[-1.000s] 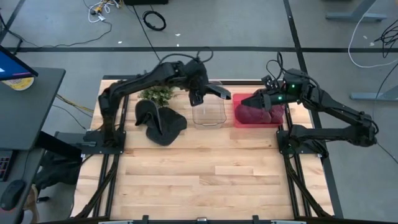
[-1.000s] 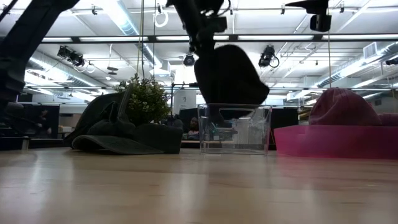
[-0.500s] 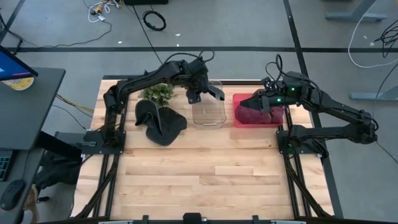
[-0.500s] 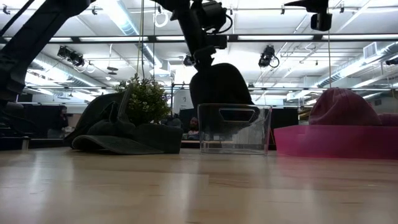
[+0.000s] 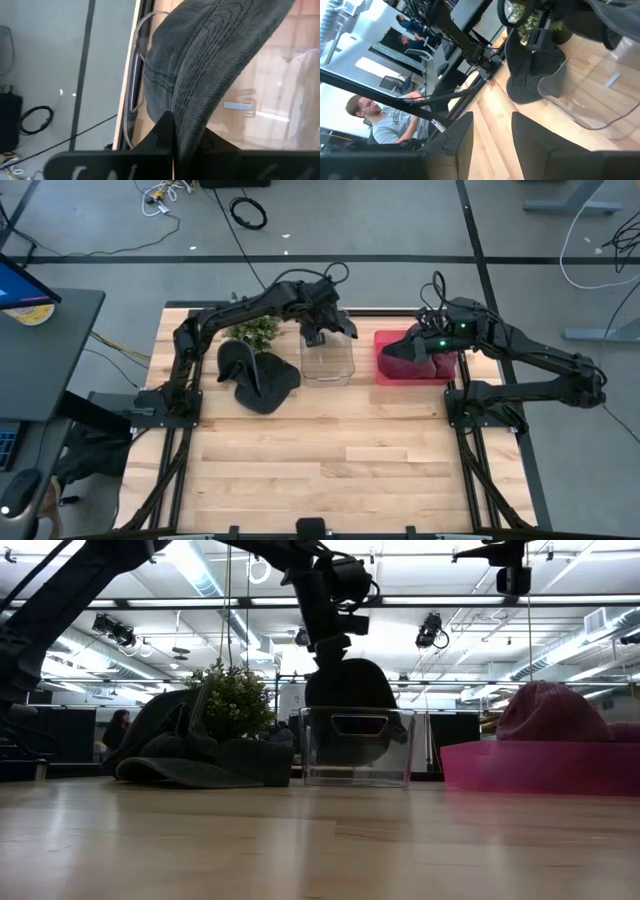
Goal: Pick & Place hat
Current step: Put the bottom black cap into the transparent bin
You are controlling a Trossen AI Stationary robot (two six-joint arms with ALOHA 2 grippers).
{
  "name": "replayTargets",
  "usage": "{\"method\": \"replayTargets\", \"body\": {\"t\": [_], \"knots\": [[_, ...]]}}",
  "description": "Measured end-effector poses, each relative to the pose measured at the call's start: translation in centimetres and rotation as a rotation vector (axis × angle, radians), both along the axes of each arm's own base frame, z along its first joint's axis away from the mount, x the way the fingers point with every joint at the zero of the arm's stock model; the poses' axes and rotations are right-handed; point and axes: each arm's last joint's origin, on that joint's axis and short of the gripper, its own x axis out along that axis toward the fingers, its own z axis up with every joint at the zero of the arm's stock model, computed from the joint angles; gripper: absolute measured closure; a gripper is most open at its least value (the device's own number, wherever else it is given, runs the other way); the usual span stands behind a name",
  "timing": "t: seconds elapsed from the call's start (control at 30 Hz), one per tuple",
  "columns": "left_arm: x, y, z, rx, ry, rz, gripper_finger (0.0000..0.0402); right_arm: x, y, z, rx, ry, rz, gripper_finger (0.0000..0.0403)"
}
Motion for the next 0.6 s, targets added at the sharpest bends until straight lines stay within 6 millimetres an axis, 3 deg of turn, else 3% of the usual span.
{"method": "replayTargets", "body": {"t": [0.23, 0.6], "knots": [[0.1, -1.5, 0.3, 0.073, 0.079, -0.06, 0.0391, 0.2, 0.2, -0.1, -0.028, 0.009, 0.001, 0.0268], [-0.2, -4.6, 5.6, 0.335, 0.114, -0.152, 0.0391, 0.2, 0.2, -0.1, -0.055, 0.01, 0.01, 0.0268]]}}
